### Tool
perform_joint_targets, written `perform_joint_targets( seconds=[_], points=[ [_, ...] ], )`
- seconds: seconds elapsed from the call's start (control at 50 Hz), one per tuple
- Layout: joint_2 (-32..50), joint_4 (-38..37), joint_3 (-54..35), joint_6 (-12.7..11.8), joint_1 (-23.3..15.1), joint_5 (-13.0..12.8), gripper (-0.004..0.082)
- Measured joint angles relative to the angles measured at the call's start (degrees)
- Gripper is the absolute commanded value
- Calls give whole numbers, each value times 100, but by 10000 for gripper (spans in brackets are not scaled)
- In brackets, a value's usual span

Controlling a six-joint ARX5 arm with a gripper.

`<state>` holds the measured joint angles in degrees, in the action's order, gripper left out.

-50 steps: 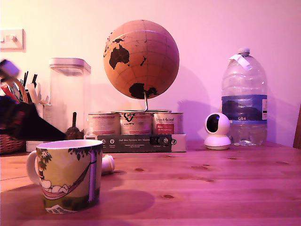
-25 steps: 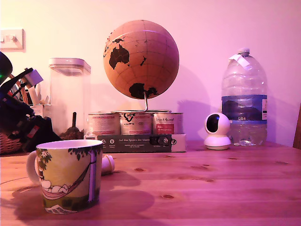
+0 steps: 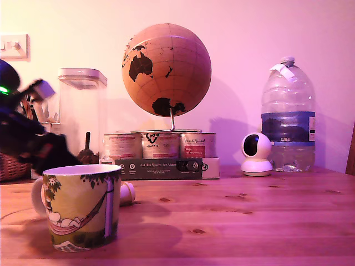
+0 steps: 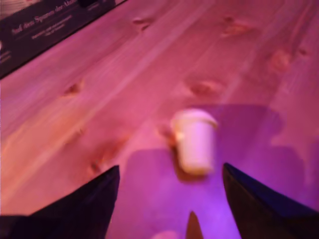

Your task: Pick up the coffee capsules from the table one by one and drop them inside the nearest coffee cup

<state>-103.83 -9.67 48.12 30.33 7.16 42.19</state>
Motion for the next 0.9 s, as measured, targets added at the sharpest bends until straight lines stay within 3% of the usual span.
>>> perform_joint_targets(
  seconds=[0.26,0.9],
  points=[
    [-365,170,258,-4,254,334,589],
    [-732,153,638,-7,413,378,589]
  ],
)
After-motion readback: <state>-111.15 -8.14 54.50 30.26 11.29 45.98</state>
